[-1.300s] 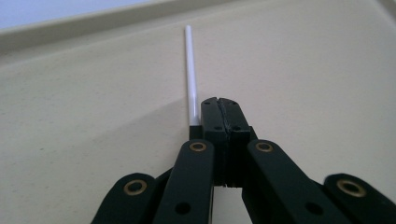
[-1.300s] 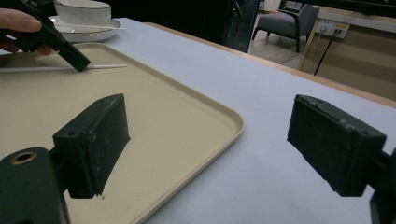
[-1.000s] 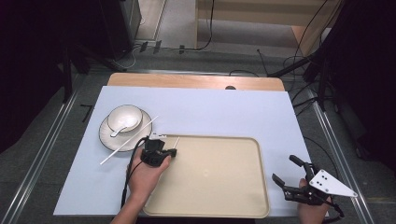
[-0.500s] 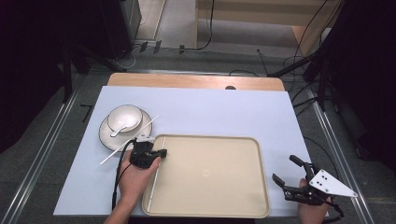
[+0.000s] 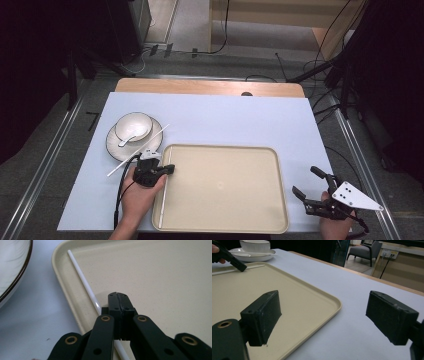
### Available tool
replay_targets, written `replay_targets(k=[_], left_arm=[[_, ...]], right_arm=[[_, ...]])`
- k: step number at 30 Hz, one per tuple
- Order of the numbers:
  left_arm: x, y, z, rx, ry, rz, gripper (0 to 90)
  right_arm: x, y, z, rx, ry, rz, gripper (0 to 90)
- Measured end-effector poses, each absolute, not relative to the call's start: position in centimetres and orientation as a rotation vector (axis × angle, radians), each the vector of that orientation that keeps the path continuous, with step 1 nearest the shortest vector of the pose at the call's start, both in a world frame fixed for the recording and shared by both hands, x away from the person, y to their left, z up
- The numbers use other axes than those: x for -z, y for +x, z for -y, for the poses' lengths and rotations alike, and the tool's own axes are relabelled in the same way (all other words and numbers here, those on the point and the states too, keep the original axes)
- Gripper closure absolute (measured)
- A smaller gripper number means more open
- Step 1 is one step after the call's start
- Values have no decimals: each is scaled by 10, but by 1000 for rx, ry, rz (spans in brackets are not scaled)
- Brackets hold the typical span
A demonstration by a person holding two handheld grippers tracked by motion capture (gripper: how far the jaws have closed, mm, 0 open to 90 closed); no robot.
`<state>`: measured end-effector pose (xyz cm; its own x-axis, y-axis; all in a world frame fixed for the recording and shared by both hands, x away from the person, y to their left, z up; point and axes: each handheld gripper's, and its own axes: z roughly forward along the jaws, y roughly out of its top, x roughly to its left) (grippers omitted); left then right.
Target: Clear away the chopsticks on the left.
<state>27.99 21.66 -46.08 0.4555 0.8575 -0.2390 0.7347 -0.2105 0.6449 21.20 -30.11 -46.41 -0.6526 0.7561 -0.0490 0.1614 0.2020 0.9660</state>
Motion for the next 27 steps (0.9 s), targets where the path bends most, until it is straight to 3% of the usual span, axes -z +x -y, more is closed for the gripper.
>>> replay_targets(k=[13,20,27], left_arm=[[450,279,-217,-243,2002,-1248,756],[429,278,-238,-271,1951,-1180,670],[415,276,-264,-326,1907,-1187,644]], right_arm=[[463,208,303,-1471,845,-1949,130],[462,206,304,-1465,846,-1947,130],[461,205,305,-1460,841,-1943,130]])
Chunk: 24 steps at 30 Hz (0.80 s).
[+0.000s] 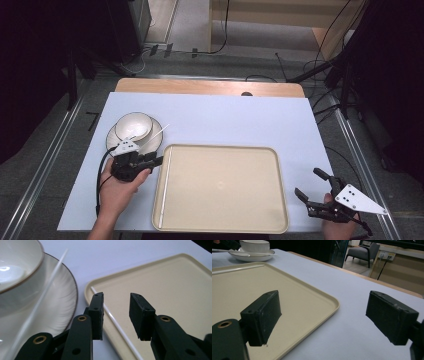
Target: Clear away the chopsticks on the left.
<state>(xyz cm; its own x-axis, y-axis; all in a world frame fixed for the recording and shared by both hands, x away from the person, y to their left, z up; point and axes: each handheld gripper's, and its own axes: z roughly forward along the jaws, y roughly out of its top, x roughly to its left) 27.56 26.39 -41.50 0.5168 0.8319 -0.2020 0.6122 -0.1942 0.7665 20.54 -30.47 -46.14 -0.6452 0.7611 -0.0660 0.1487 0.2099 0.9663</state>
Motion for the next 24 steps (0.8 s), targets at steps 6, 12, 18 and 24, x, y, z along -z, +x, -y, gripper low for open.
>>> replay_targets(k=[6,12,18,24], left_arm=[[408,276,-284,-379,1902,-1210,649],[401,277,-298,-385,1904,-1255,723],[402,280,-318,-418,1903,-1306,741],[409,285,-325,-441,1953,-1353,744]], right_arm=[[461,205,304,-1457,844,-1948,130],[461,206,304,-1459,839,-1944,130],[462,206,304,-1456,843,-1946,130],[461,206,304,-1452,842,-1949,130]])
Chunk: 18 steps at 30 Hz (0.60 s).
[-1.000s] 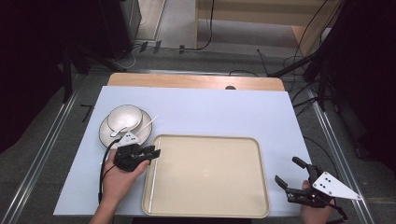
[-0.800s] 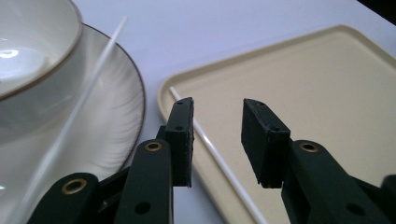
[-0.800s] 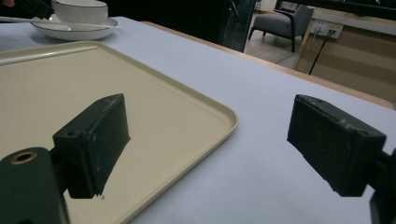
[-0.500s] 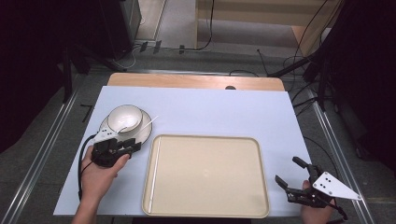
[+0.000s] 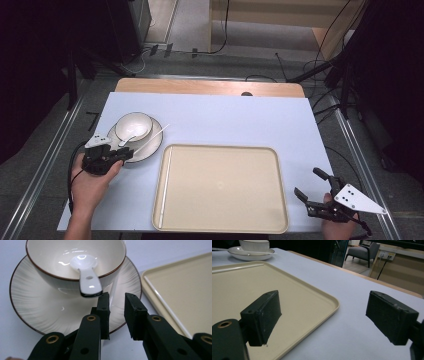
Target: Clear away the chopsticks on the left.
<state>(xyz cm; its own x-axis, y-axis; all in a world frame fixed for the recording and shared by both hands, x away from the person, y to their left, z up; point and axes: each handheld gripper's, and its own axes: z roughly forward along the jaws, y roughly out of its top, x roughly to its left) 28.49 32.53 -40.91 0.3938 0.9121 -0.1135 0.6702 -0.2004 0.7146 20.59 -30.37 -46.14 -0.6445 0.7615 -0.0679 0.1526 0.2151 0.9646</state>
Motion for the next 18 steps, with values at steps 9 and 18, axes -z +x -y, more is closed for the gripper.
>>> replay_targets(k=[9,18], left_arm=[[420,293,-328,-439,1980,-1392,739],[430,301,-325,-417,2018,-1401,762]], right_arm=[[462,206,303,-1452,843,-1948,130],[462,207,303,-1449,846,-1953,130]])
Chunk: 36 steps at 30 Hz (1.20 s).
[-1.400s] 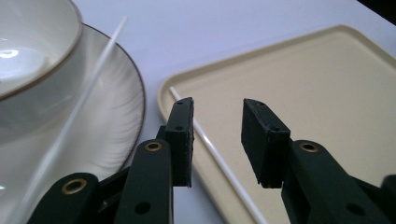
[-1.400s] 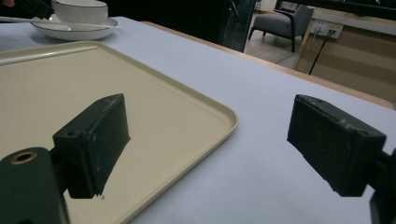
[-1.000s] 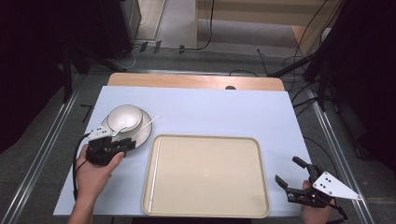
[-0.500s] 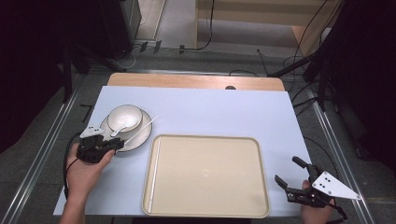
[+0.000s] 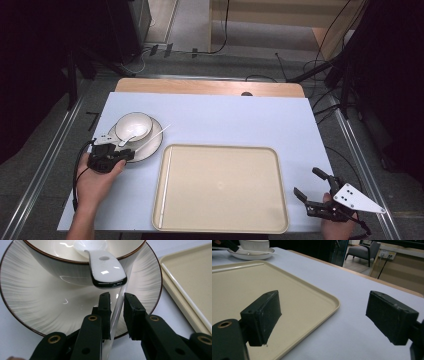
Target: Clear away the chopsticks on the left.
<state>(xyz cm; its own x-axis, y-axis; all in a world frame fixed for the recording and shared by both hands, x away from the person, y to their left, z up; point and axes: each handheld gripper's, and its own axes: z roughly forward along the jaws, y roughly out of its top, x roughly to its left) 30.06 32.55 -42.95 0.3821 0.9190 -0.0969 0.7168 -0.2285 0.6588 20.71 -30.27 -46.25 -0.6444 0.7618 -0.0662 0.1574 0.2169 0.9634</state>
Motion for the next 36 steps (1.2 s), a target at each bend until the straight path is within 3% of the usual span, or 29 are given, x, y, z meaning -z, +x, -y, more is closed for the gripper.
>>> replay_targets(k=[9,18,36], left_arm=[[432,304,-326,-368,2021,-1397,772],[434,305,-323,-297,2039,-1348,847],[426,294,-316,-252,1972,-1335,854]], right_arm=[[464,208,301,-1449,845,-1962,130],[464,209,300,-1449,840,-1963,130],[464,213,298,-1453,836,-1965,130]])
